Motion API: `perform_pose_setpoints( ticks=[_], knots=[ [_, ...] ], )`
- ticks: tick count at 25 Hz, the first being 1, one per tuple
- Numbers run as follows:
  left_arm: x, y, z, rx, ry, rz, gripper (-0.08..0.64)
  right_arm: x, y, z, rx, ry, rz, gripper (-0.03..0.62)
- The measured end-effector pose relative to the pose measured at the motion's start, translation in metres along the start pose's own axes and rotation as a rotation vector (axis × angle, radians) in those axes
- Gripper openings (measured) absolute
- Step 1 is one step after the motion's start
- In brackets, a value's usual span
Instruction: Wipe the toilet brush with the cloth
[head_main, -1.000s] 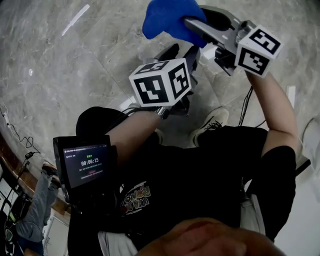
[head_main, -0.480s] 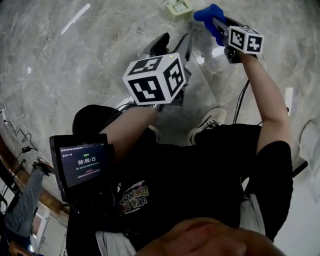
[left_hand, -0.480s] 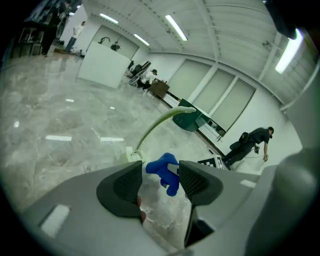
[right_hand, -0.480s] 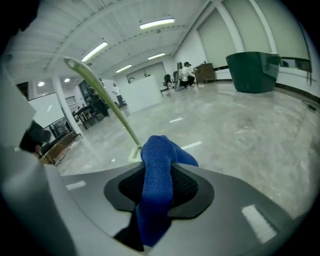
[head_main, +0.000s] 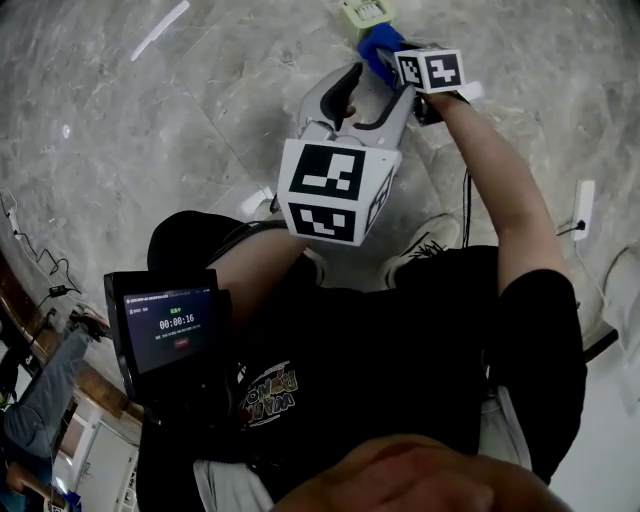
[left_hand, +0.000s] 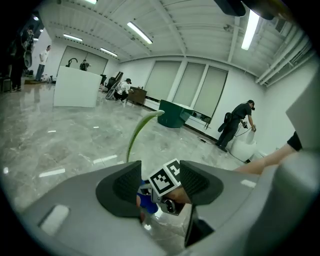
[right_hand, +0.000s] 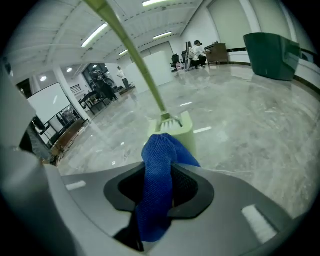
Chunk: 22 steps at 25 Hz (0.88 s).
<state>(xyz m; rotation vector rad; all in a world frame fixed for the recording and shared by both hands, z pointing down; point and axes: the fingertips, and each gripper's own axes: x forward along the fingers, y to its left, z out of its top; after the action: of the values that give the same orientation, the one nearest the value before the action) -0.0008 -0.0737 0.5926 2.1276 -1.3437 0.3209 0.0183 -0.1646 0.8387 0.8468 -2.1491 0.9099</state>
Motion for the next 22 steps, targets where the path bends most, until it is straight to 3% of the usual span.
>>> perform_pose_setpoints(
  ticks=[3,7,16,22],
  knots=[
    [0.0,-0.001,-0.004,0.001,0.011,-0.006,0.241,0.009,0.021,0.004,-0.024,-0.002,0.038,0.123],
    [-0.001,0.001,-0.006,-0.007,0.016,0.001,0.241,0.009,0.008,0.0,-0.026,-0.008,-0.015,0.123],
    [0.0,-0.003,-0.005,-0.027,0.031,-0.018,0.241,-0.049,-0.124,-0.007,0.096,-0.056,-0.348,0.123],
    [0.002,0.001,-0.004,-0.028,0.037,-0.007,0.241,-0.094,-0.193,-0.02,0.16,-0.051,-0.51,0.123]
  ],
)
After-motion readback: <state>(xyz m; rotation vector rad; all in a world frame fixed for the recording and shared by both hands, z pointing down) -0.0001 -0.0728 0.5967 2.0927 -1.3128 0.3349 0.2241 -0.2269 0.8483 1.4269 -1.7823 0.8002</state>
